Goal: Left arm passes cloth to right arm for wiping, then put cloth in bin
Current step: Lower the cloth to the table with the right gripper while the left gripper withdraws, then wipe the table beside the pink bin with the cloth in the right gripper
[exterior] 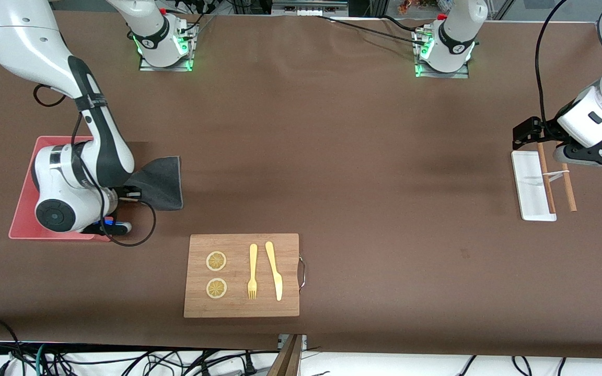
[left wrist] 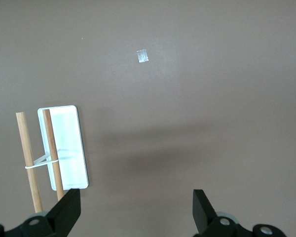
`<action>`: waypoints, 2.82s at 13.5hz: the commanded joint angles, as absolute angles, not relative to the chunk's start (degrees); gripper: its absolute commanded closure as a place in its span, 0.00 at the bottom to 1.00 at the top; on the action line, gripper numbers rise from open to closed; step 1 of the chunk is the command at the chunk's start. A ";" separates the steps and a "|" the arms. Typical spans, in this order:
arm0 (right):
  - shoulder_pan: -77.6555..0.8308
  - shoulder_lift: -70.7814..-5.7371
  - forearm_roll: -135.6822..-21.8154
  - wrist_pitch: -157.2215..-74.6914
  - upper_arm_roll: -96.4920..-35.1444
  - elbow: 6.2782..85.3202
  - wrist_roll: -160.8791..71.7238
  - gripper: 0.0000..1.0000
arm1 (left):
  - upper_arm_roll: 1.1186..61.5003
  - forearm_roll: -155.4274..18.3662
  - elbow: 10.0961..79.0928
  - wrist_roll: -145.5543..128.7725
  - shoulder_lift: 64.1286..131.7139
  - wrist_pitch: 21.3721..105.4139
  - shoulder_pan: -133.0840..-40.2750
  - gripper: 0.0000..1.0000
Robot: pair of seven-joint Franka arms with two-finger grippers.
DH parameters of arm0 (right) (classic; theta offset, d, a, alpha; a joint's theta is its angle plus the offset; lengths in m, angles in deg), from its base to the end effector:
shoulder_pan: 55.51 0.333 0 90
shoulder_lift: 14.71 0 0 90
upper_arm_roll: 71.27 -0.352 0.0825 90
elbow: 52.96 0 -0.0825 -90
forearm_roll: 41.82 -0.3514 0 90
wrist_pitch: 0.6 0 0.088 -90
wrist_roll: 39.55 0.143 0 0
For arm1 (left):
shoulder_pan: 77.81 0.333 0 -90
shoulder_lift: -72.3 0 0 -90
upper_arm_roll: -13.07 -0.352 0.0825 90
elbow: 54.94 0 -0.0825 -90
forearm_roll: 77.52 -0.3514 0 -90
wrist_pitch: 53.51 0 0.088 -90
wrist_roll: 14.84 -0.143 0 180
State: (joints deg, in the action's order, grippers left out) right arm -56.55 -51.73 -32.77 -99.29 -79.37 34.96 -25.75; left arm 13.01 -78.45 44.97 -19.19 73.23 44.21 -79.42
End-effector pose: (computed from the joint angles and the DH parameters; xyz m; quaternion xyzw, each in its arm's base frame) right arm 0.6286 0.0453 0.2664 0.9738 -0.0324 -0.2141 0.0688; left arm 0.5288 -0.0122 0.5510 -0.9982 0.0528 0.0274 0.0074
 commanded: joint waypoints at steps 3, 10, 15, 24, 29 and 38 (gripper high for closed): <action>-55.95 -53.02 -34.34 -105.08 -89.09 34.75 -5.32 1.00 | 13.25 -77.52 46.04 -18.45 72.04 44.40 -79.48 0.00; -53.49 -56.36 -34.43 -117.39 -100.35 34.76 19.66 1.00 | 13.25 -77.52 45.96 -18.45 72.04 44.23 -79.56 0.00; -49.72 -59.70 -34.43 -126.79 -103.61 34.76 33.47 1.00 | 13.25 -77.52 45.96 -18.53 72.04 44.14 -79.56 0.00; -53.40 -57.34 -33.64 -113.91 -96.68 34.84 11.81 1.00 | 13.25 -77.52 45.96 -18.53 72.04 43.88 -79.56 0.00; -55.16 -54.70 -33.64 -107.92 -88.42 34.93 -6.81 1.00 | 13.25 -77.52 45.96 -18.53 72.04 43.88 -79.56 0.00; -56.39 -48.92 -33.73 -102.66 -78.30 34.06 -28.03 1.00 | 13.25 -77.52 45.96 -18.62 72.12 43.88 -79.56 0.00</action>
